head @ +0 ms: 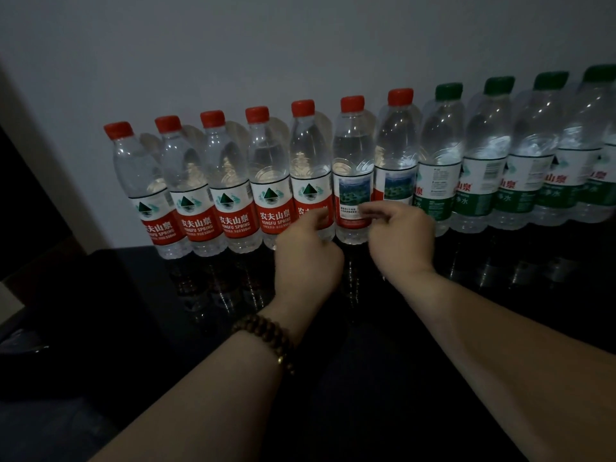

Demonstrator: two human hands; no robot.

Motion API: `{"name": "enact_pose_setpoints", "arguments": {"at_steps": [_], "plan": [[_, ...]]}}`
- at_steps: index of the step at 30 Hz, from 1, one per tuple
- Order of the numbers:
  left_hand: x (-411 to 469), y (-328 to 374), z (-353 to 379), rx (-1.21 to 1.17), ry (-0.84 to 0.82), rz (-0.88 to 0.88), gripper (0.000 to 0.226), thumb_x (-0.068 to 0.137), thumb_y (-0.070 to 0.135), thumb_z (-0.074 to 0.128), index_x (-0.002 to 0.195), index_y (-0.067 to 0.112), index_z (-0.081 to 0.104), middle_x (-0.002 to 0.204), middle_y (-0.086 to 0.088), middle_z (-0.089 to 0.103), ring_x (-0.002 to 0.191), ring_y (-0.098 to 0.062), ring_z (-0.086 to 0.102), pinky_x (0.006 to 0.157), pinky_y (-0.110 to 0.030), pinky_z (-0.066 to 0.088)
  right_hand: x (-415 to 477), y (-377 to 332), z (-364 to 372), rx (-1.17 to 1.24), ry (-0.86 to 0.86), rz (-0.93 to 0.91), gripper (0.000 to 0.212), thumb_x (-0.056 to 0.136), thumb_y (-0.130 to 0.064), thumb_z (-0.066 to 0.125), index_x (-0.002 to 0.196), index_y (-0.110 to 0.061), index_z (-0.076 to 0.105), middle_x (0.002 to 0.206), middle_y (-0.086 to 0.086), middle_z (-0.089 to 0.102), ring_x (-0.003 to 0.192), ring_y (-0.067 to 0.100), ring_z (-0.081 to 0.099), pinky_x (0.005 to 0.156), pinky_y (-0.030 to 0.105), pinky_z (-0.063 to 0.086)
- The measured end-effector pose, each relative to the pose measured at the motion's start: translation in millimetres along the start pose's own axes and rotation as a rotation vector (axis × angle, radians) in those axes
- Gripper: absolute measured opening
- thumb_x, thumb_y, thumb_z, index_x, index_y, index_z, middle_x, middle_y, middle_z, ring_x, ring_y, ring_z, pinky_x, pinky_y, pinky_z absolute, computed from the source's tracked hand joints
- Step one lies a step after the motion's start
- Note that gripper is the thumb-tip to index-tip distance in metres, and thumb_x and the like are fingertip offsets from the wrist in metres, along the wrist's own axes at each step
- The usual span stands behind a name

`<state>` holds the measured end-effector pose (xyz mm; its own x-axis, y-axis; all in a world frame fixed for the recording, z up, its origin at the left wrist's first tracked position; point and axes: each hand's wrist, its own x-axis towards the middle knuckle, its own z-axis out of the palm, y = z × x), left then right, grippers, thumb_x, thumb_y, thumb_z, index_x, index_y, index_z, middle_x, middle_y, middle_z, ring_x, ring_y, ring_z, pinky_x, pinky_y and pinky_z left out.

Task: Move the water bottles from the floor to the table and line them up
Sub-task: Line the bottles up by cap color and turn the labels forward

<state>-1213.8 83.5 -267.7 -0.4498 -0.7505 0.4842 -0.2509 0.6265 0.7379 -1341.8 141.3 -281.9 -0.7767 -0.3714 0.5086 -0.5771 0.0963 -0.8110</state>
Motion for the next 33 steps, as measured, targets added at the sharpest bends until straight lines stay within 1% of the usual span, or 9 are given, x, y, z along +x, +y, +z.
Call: {"name": "enact_pose_setpoints", "arguments": {"at_steps": [3, 6, 9, 13, 18, 21, 24, 28, 33], "plan": [[-5.5, 19.3, 9.6, -0.023, -0.182, 0.039, 0.059, 0.076, -0.005, 0.060, 0.129, 0.020, 0.064, 0.114, 0.013, 0.068, 0.095, 0.008, 0.058, 0.071, 0.006, 0.034, 4.9, 6.5, -6.5, -0.052, -0.009, 0.076, 0.038, 0.082, -0.002, 0.063, 0.105, -0.027, 0.079, 0.099, -0.010, 0.077, 0.093, 0.008, 0.070, 0.088, 0.030, 0.059], [-6.1, 29.0, 22.4, -0.003, -0.255, -0.029, 0.049, 0.080, 0.006, 0.062, 0.127, 0.017, 0.062, 0.120, -0.003, 0.070, 0.110, -0.018, 0.064, 0.082, -0.016, 0.045, 5.3, 7.7, -3.3, -0.055, -0.090, 0.140, 0.047, 0.079, 0.002, 0.061, 0.112, -0.026, 0.078, 0.104, -0.007, 0.077, 0.099, 0.013, 0.071, 0.091, 0.032, 0.057], [-8.5, 24.3, 29.2, 0.012, -0.204, -0.050, 0.051, 0.080, 0.005, 0.060, 0.129, 0.018, 0.063, 0.118, -0.006, 0.071, 0.109, -0.024, 0.065, 0.089, -0.027, 0.051, 8.6, 10.1, -1.1, -0.012, -0.083, 0.162, 0.049, 0.078, 0.003, 0.057, 0.116, -0.020, 0.076, 0.107, -0.003, 0.077, 0.099, 0.012, 0.071, 0.094, 0.032, 0.057], [-6.9, 7.6, 26.2, -0.021, -0.161, -0.038, 0.066, 0.077, -0.009, 0.057, 0.138, 0.016, 0.061, 0.127, -0.004, 0.069, 0.115, -0.019, 0.063, 0.085, -0.006, 0.035, 7.8, 16.6, -0.4, 0.037, -0.077, 0.184, 0.048, 0.081, 0.006, 0.056, 0.122, -0.014, 0.073, 0.111, -0.001, 0.076, 0.097, 0.005, 0.067, 0.091, 0.020, 0.049], [0.1, -1.7, 24.4, 0.022, -0.241, -0.046, 0.073, 0.081, -0.004, 0.056, 0.149, 0.022, 0.050, 0.134, -0.003, 0.066, 0.112, -0.019, 0.064, 0.087, -0.013, 0.042, 9.6, 18.3, 0.9, 0.080, -0.118, 0.208, 0.051, 0.081, 0.007, 0.052, 0.123, -0.013, 0.073, 0.115, 0.001, 0.076, 0.104, 0.010, 0.069, 0.099, 0.032, 0.054], [1.2, -2.6, 25.7, 0.009, -0.283, -0.045, 0.075, 0.082, -0.003, 0.055, 0.150, 0.028, 0.046, 0.127, 0.003, 0.066, 0.093, -0.007, 0.060, 0.066, 0.003, 0.035, 7.9, 18.8, 0.4, 0.091, -0.104, 0.215, 0.046, 0.080, 0.004, 0.053, 0.111, -0.018, 0.078, 0.100, -0.007, 0.078, 0.092, 0.002, 0.070, 0.091, 0.027, 0.057], [2.7, -2.9, 24.6, -0.077, -0.219, -0.086, 0.072, 0.081, -0.007, 0.055, 0.145, 0.026, 0.054, 0.117, 0.006, 0.065, 0.074, 0.011, 0.050, 0.060, 0.008, 0.033, 7.3, 15.9, 0.4, 0.086, -0.092, 0.215, 0.042, 0.082, 0.001, 0.054, 0.110, -0.020, 0.078, 0.098, -0.008, 0.078, 0.090, 0.002, 0.070, 0.088, 0.024, 0.056], [0.6, -2.5, 25.4, -0.101, -0.216, -0.074, 0.074, 0.079, -0.009, 0.053, 0.145, 0.025, 0.055, 0.121, 0.009, 0.064, 0.077, 0.018, 0.049, 0.066, 0.008, 0.034, 8.1, 17.1, -0.3, 0.071, -0.072, 0.196, 0.041, 0.085, 0.000, 0.057, 0.119, -0.016, 0.075, 0.113, -0.001, 0.076, 0.103, 0.010, 0.069, 0.093, 0.027, 0.054], [1.5, -1.7, 24.3, -0.133, -0.227, -0.115, 0.075, 0.081, -0.008, 0.051, 0.146, 0.028, 0.052, 0.114, 0.017, 0.054, 0.096, 0.004, 0.055, 0.069, 0.003, 0.039, 7.8, 16.5, 0.0, 0.109, -0.091, 0.203, 0.044, 0.082, 0.001, 0.053, 0.111, -0.019, 0.078, 0.106, -0.003, 0.078, 0.098, 0.006, 0.069, 0.090, 0.020, 0.052]]}}
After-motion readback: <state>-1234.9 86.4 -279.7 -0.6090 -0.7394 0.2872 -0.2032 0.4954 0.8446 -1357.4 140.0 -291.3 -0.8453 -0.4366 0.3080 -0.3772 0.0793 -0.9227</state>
